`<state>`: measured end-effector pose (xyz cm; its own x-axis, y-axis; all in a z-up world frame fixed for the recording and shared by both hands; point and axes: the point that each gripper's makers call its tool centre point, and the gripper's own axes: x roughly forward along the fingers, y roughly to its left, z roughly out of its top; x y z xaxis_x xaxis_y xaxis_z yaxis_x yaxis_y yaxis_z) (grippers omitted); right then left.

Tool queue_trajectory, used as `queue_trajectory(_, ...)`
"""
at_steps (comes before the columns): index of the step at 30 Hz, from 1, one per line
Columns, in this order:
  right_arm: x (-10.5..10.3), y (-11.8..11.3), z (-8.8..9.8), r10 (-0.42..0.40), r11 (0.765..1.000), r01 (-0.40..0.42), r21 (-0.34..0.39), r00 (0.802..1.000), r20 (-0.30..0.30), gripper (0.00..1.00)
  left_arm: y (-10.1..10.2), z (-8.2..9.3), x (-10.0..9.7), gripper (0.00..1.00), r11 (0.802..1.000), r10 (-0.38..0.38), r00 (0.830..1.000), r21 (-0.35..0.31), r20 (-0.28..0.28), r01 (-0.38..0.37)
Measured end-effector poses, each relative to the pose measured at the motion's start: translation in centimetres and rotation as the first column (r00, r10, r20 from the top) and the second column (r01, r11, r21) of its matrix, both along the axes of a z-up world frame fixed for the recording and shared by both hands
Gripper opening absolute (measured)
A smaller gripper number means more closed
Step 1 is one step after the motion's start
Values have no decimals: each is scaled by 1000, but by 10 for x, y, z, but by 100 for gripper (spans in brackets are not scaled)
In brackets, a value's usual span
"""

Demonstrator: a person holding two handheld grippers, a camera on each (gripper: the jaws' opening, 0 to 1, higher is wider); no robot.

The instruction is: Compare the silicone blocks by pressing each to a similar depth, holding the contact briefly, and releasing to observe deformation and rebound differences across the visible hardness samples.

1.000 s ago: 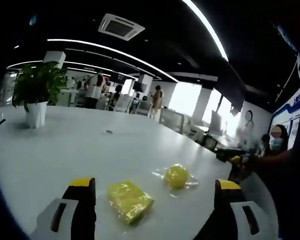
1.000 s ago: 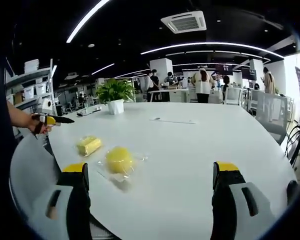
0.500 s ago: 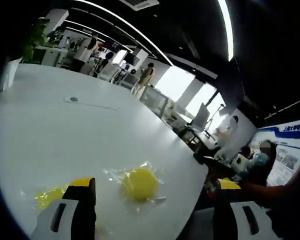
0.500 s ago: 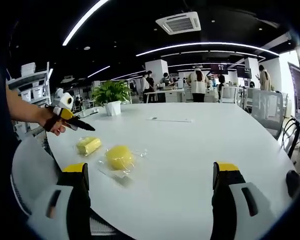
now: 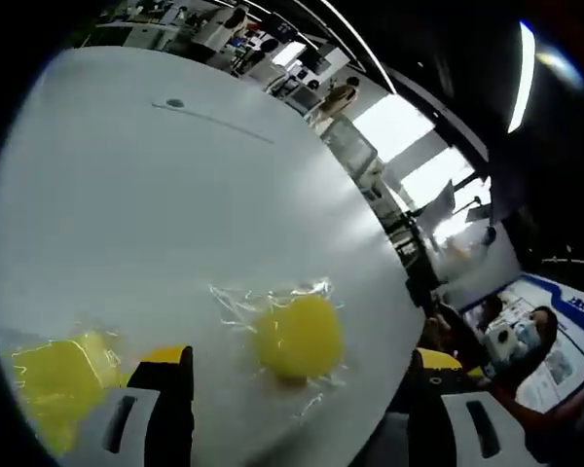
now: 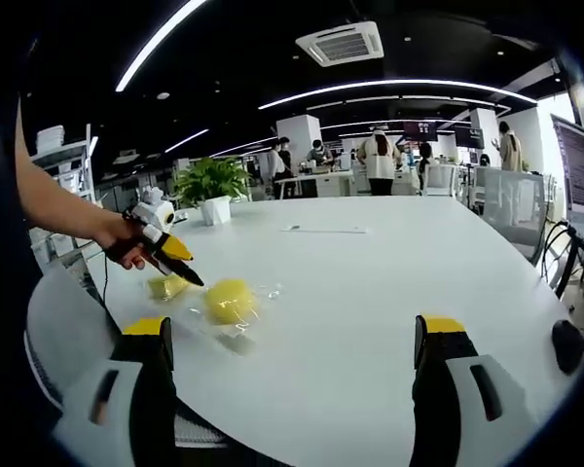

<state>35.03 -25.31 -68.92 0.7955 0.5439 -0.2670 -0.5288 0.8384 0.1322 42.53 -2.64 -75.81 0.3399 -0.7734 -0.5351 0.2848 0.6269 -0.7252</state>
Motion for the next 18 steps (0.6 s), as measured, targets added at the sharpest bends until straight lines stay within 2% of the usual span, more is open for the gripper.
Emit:
queue_trajectory(1, 0, 0, 0, -1, 1000, 1, 0, 1000, 0, 97, -3, 2, 1, 87, 999, 7, 1000, -32, -13, -7)
queue_trajectory(2, -1, 0, -1, -4, 1000, 4, 3, 1000, -1, 97, -6, 1, 3, 84, 998, 22, 998, -65, -57, -26)
queue_trajectory(3, -2, 1, -1, -4, 1000, 4, 5, 1000, -4, 97, -7, 0, 4, 82, 997, 26, 997, -71, -71, -31)
queue_trajectory(6, -4, 4, -6, 7, 1000, -7, -6, 1000, -16, 97, -5, -9, 11, 78, 998, 36, 997, -41, -66, -39)
queue_trajectory(8, -4, 5, -8, 12, 1000, -13, -16, 1000, -15, 97, -2, -14, 13, 69, 998, 52, 995, -26, -79, -55)
queue_trajectory(10, -4, 5, -8, 12, 1000, -13, -20, 1000, -15, 97, -4, -14, 12, 57, 999, 40, 997, -27, -71, -42)
queue_trajectory(13, -4, 4, -8, 6, 1000, -6, -13, 1000, -17, 97, -8, -20, 10, 57, 999, 33, 996, -17, -77, -34)
queue_trajectory(18, -3, 0, -9, -6, 1000, 6, -4, 1000, -24, 97, -10, -22, 12, 51, 999, 35, 996, -17, -83, -36)
